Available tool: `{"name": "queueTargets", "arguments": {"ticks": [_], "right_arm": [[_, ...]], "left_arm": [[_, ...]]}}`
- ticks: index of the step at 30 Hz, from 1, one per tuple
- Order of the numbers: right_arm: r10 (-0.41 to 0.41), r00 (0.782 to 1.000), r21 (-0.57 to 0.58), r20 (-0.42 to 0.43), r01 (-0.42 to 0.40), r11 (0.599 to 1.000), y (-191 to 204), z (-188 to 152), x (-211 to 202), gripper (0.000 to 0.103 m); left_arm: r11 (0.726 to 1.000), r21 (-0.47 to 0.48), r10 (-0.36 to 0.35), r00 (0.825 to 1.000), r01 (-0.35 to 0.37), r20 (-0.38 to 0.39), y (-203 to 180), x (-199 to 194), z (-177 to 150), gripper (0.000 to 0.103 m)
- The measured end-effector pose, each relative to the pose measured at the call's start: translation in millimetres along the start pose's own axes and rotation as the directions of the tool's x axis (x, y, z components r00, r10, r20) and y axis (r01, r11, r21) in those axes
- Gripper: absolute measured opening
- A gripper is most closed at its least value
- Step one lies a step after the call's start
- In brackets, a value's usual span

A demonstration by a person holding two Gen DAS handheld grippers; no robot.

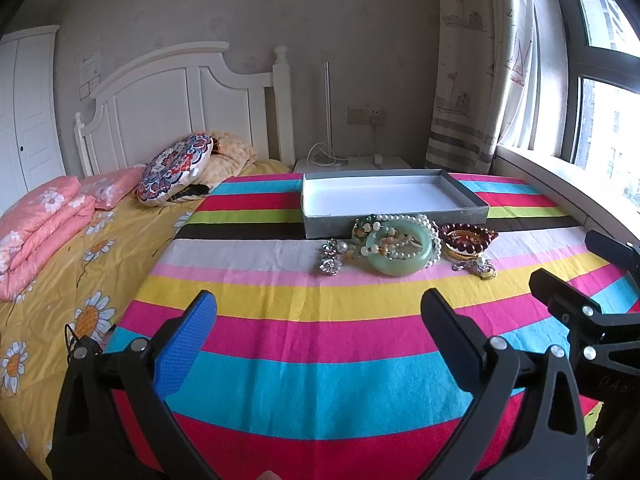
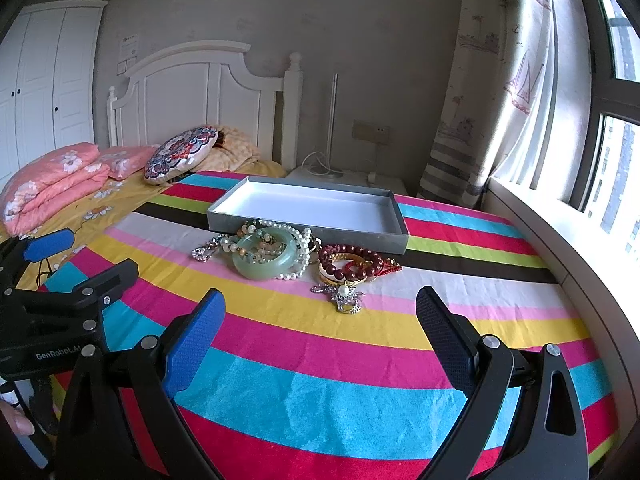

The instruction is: Organize jewelry

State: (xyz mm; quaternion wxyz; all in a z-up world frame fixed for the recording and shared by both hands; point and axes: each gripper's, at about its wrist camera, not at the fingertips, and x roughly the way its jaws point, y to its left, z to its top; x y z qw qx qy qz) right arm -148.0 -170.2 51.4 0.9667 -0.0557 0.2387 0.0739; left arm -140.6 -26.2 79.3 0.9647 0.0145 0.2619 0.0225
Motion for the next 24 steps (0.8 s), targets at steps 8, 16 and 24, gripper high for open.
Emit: {"name": "queueTargets", "arguments": {"ticks": [8, 16, 24], "right_arm": [[0.023, 0.999, 0.034, -0.027, -0.022, 0.999, -0.6, -2.1, 3.4, 0.092], [0.058, 0.998, 0.056, -0.032, -0.056, 0.997, -17.1, -2.0, 14.5, 0.092], [0.062, 0.989, 0.181, -0.132, -0.038, 0.983, -80.7, -10.7, 47.2, 0.092]], "left_arm": [[1.0, -0.003, 0.001, 1.0, -0.001, -0.003, 0.6, 1.3, -1.7, 0.101], [0.998, -0.011, 0.058, 0.996, -0.057, 0.062, 4.8, -2.2, -3.1, 0.101], [0.999, -0.002, -0.053, 0.999, 0.053, -0.011, 11.2, 24.3, 5.0, 0.101]]}}
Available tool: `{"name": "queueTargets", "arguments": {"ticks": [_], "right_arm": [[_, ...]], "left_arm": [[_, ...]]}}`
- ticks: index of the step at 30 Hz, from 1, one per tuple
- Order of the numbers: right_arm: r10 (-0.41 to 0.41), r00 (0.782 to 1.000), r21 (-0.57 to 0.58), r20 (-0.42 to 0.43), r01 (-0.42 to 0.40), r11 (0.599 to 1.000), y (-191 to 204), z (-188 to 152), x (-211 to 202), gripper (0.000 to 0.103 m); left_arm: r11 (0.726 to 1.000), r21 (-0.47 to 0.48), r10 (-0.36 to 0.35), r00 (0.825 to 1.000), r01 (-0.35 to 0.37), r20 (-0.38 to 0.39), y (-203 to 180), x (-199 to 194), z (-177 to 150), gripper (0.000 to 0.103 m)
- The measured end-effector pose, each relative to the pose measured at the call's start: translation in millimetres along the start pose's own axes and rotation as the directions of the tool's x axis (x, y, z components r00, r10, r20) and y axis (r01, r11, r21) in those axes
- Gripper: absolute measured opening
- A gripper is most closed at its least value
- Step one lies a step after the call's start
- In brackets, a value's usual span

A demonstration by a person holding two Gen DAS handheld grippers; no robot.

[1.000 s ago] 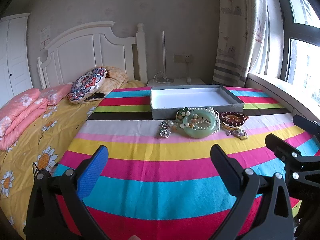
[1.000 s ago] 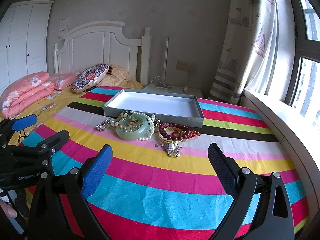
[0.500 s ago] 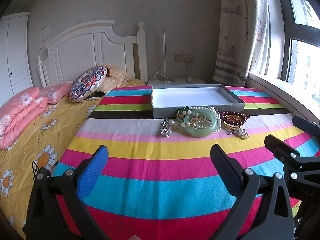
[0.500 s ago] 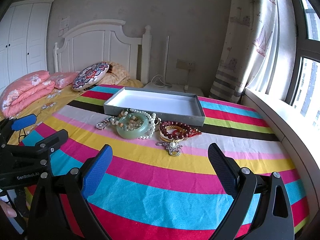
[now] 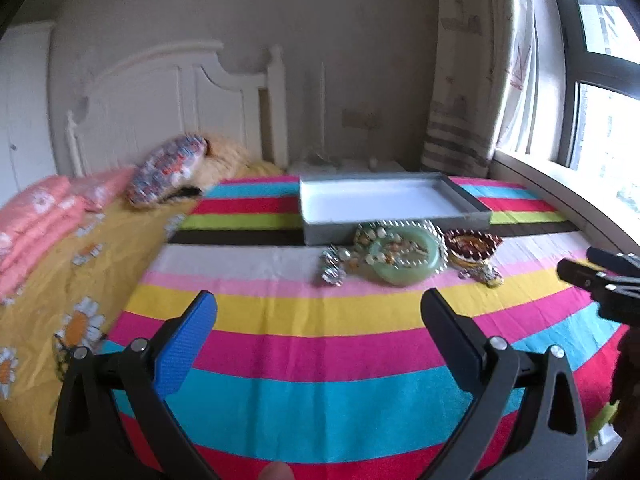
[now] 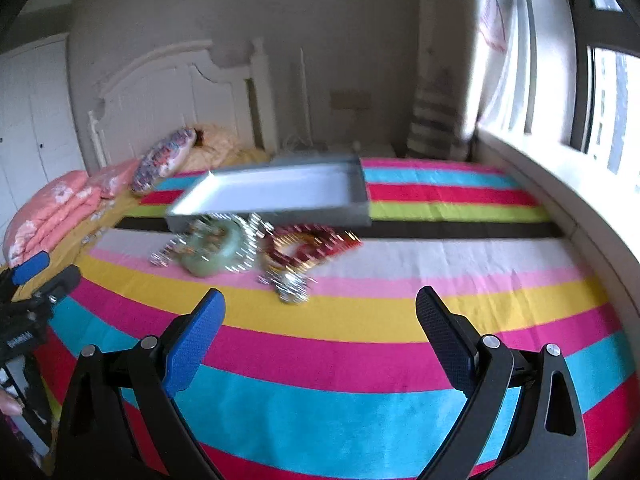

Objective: Organize jewelry
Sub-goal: 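Reach the right gripper to the pale green jade bangle and grasp it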

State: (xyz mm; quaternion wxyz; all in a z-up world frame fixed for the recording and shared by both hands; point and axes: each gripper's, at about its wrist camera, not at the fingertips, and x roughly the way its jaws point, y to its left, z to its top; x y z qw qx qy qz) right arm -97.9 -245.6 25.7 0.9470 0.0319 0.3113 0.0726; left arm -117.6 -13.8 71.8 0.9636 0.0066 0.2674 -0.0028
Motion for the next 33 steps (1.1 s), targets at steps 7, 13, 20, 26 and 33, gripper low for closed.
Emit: {"name": "queueTargets", "arguments": {"ticks": [7, 13, 20, 26, 33], "right_arm": [[0.007, 0.993, -0.076, -0.118, -0.016, 0.997, 7.1, 9.9, 50.7, 0.092], [0.202, 0.962, -0.167, -0.182, -0.232, 0.958, 48.7, 40.3, 84.4, 0.073], [0.344, 0.893, -0.014, -0.289, -0.363, 0.932, 75.3, 54.2, 127.3, 0.029], [0.27, 0.915, -0.041, -0.298, -0.295, 0.954, 89.5, 65.4, 138.7, 0.024], [0.121, 0.93, -0.177, -0.348, -0.192, 0.965, 114.2, 67.2, 166.8, 0.025]], "left_arm": [[0.998, 0.012, -0.052, 0.989, 0.054, -0.136, -3.2, 43.5, 4.8, 0.101], [0.999, 0.035, -0.027, 0.986, 0.033, -0.164, -9.1, 66.7, 12.0, 0.101], [0.999, 0.001, 0.032, 0.982, -0.032, -0.186, 18.1, 78.8, 10.9, 0.101], [0.999, -0.031, -0.02, 0.985, 0.015, -0.173, 28.1, 79.4, 10.0, 0.101], [0.996, -0.062, -0.067, 0.986, 0.058, -0.154, 32.5, 74.8, 9.9, 0.101]]}}
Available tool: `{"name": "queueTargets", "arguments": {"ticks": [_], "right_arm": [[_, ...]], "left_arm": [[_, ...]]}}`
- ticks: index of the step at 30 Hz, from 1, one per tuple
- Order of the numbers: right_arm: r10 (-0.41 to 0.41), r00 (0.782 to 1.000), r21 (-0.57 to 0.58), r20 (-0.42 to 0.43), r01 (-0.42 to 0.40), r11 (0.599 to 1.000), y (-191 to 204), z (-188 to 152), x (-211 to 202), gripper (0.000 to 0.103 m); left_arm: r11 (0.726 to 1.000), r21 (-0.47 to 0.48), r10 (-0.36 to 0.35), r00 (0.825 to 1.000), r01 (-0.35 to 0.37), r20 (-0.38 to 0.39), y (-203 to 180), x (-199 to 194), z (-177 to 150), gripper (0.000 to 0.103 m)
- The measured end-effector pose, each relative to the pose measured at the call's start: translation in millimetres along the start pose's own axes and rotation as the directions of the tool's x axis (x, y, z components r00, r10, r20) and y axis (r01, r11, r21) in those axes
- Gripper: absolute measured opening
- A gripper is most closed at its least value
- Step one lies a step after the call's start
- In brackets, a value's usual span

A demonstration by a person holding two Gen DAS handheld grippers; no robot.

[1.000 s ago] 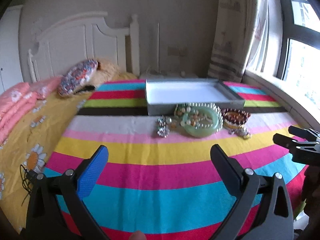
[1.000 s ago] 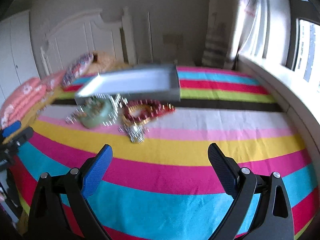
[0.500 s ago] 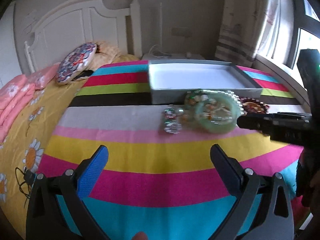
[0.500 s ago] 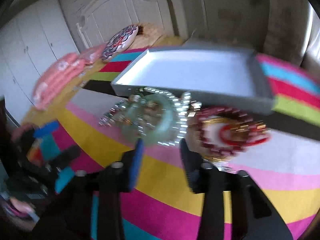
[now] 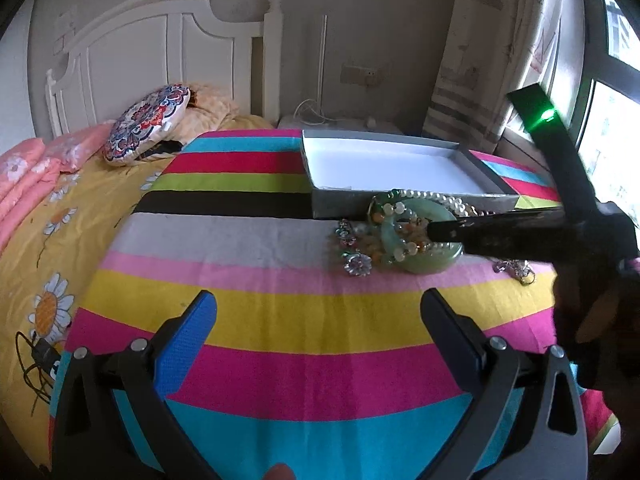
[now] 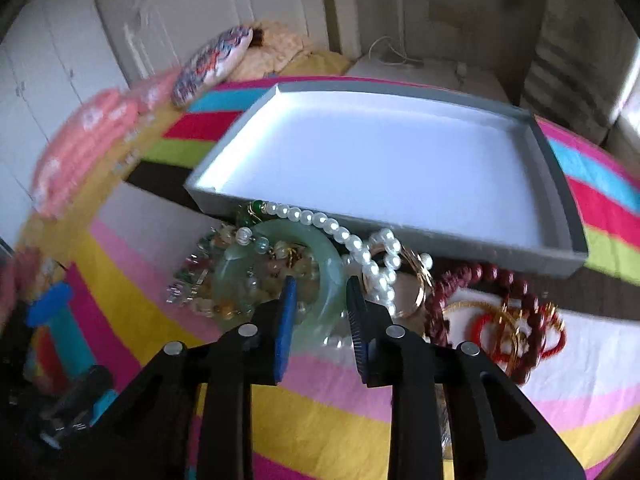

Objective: Organize jewelry
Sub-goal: 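Reach the right gripper to the pale green jade bangle and grasp it, then grasp the multicolored bead bracelet with the left gripper while the right gripper lifts the jade bangle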

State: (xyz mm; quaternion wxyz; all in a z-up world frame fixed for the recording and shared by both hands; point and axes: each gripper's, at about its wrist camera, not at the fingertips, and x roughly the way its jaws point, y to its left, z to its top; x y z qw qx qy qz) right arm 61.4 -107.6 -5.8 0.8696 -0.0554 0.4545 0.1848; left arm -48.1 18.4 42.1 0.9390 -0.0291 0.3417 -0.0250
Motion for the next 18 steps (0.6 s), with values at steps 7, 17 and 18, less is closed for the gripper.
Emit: {"name": "queueTargets", "arguments": {"ticks": [7, 17, 18], "right_arm": [[-0.025, 0.997, -0.049, 0.068, 0.029, 0.998, 2.8, -21.7, -13.9, 0.015], [-0.035, 0.993, 0.051, 0.113, 0.029, 0.998, -52.4, -77.0, -64.3, 0.015], [-0.035, 0.993, 0.055, 0.114, 0.028, 0.998, -54.5, -80.4, -67.3, 0.015]], "left_arm": [[0.999, 0.024, -0.037, 0.999, 0.037, -0.006, -3.3, -2.3, -2.4, 0.101], [0.959, 0.099, -0.251, 0.958, 0.266, -0.137, -40.3, 7.7, -5.5, 0.078], [0.95, 0.137, -0.26, 0.954, 0.281, -0.153, -52.5, 5.9, -8.2, 0.078]]}}
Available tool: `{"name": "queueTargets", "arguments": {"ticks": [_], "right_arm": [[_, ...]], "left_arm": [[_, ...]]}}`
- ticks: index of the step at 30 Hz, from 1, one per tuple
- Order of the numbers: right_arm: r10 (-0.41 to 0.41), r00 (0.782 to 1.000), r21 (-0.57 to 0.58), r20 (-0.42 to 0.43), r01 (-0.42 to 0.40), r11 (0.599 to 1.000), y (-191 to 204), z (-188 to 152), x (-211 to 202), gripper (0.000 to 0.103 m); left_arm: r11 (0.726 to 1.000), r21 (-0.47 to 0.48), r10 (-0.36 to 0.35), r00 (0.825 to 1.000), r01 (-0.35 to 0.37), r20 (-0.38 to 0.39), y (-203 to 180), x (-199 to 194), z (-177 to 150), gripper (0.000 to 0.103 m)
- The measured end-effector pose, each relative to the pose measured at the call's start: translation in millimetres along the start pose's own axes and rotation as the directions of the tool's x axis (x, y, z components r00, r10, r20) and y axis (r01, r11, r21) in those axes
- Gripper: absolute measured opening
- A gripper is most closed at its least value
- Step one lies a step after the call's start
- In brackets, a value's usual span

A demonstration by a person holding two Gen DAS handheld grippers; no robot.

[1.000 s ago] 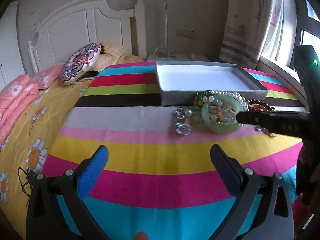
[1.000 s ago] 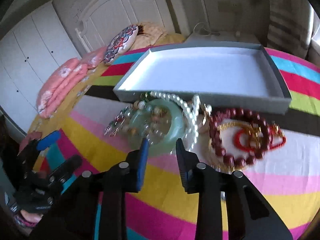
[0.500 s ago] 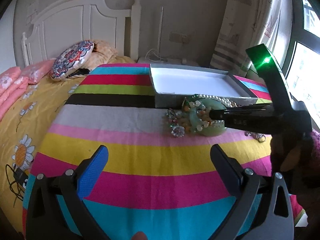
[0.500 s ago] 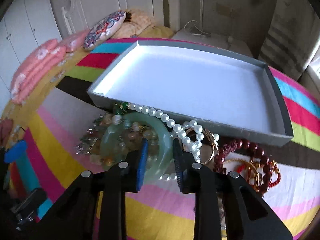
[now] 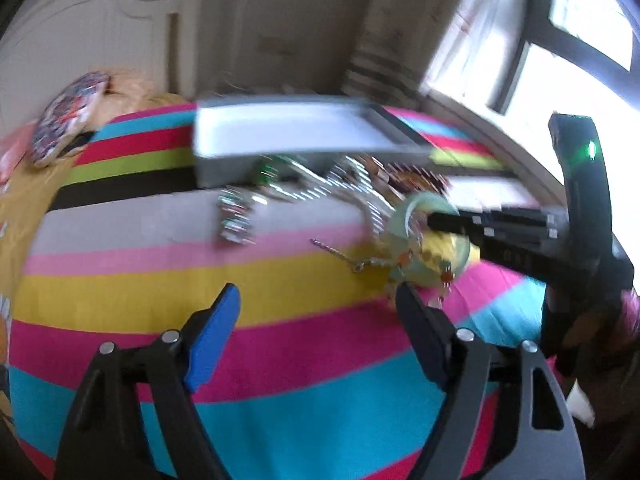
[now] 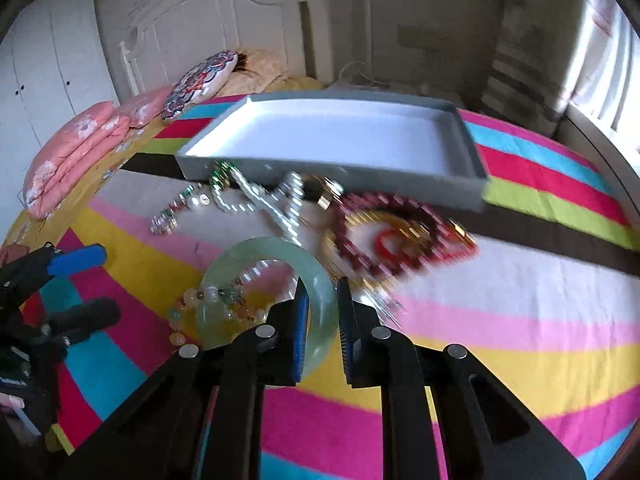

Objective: Organize jewelry
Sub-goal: 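Grasp the multicolored bead bracelet with the left gripper while the right gripper lifts the jade bangle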

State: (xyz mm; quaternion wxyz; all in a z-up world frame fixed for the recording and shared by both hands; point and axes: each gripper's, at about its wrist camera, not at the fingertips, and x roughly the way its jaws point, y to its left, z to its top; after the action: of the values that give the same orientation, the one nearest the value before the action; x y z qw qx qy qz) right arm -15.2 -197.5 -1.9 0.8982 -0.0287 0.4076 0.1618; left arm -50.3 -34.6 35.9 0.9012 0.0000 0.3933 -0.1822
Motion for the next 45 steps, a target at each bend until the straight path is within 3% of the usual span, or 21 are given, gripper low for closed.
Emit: {"name": "queueTargets", "arguments": {"ticks": [7, 9, 11, 13, 16, 17, 25, 30, 45], "right_arm": [[0.02, 0.999, 0.026, 0.033, -0.02, 0.999, -11.8, -19.9, -17.3, 0.015], [0.024, 0.999, 0.023, 0.039, -0.025, 0.999, -9.5, -21.4, -18.8, 0.015], [0.031, 0.999, 0.018, 0.043, -0.032, 0.999, -9.5, -23.4, -19.9, 0.015], [0.033, 0.998, 0.012, 0.044, -0.034, 0.999, -8.6, -23.3, -19.5, 0.015], [0.042, 0.998, 0.023, 0.049, -0.043, 0.999, -12.2, -22.4, -19.3, 0.015], [0.051, 0.998, 0.023, 0.048, -0.052, 0.998, -12.5, -21.7, -18.5, 0.015], [0.06, 0.996, 0.021, 0.062, -0.061, 0.998, -5.5, -15.9, -16.9, 0.015], [0.048, 0.997, -0.015, 0.067, -0.048, 0.999, 7.7, -13.3, -13.9, 0.015], [0.056, 0.989, -0.036, 0.136, -0.051, 0.998, 14.8, 10.0, -33.3, 0.015]], "left_arm": [[0.976, 0.156, -0.148, 0.988, 0.151, -0.031, -66.0, 15.3, -4.6, 0.076], [0.965, 0.174, -0.193, 0.98, 0.198, -0.046, -72.4, 24.1, -4.4, 0.064], [0.955, 0.183, -0.223, 0.971, 0.235, -0.082, -75.8, 32.5, -4.7, 0.04], [0.947, 0.178, -0.25, 0.962, 0.267, -0.112, -76.4, 37.5, -6.3, 0.032], [0.934, 0.117, -0.324, 0.939, 0.337, -0.118, -64.3, 44.0, -3.2, 0.009], [0.928, 0.1, -0.35, 0.931, 0.36, -0.105, -60.7, 42.0, -3.1, 0.009], [0.928, 0.156, -0.335, 0.941, 0.337, -0.041, -61.6, 12.8, -3.0, 0.009], [0.916, 0.151, -0.378, 0.926, 0.372, 0.013, -53.7, -18.6, 5.2, 0.009], [0.94, 0.187, -0.311, 0.943, 0.286, 0.121, -39.1, -62.1, 38.3, 0.009]]}}
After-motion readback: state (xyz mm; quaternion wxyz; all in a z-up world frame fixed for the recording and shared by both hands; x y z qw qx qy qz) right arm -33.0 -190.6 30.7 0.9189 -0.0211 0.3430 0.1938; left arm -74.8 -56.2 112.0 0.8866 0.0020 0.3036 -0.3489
